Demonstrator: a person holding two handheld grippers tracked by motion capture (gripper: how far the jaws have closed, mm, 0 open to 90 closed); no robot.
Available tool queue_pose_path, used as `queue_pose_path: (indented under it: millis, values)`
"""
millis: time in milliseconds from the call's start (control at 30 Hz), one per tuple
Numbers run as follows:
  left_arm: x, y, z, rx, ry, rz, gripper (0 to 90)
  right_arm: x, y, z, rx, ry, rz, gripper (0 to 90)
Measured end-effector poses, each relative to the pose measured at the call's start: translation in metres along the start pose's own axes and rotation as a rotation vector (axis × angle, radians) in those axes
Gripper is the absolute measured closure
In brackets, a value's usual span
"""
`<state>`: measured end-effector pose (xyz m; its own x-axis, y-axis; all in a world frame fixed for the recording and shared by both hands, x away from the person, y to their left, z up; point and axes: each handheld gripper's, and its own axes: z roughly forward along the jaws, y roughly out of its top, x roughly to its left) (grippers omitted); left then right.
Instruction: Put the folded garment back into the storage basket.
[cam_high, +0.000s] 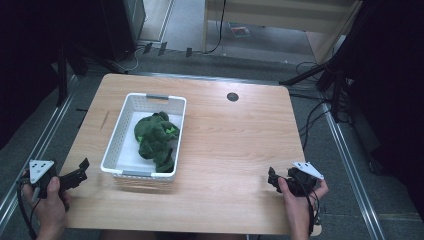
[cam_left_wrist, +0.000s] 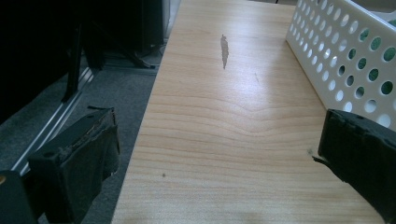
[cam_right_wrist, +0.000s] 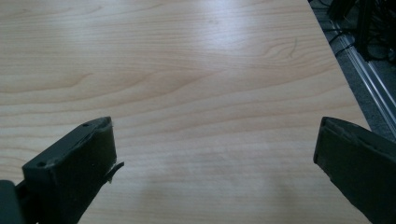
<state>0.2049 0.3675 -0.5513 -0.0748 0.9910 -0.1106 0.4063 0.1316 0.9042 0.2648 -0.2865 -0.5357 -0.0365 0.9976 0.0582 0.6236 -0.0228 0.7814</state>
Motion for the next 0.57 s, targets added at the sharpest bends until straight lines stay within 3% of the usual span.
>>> queue_pose_path:
  millis: [333, 567]
  values:
    - [0.000, 0.000, 0.000, 0.000, 0.001, -0.002, 0.0, -0.019, -0.017, -0.006, -0.011, 0.007, 0.017, 0.0]
    - [0.001, 0.000, 0.000, 0.001, 0.001, -0.006, 0.0, -0.018, -0.014, -0.009, -0.030, 0.012, 0.023, 0.0]
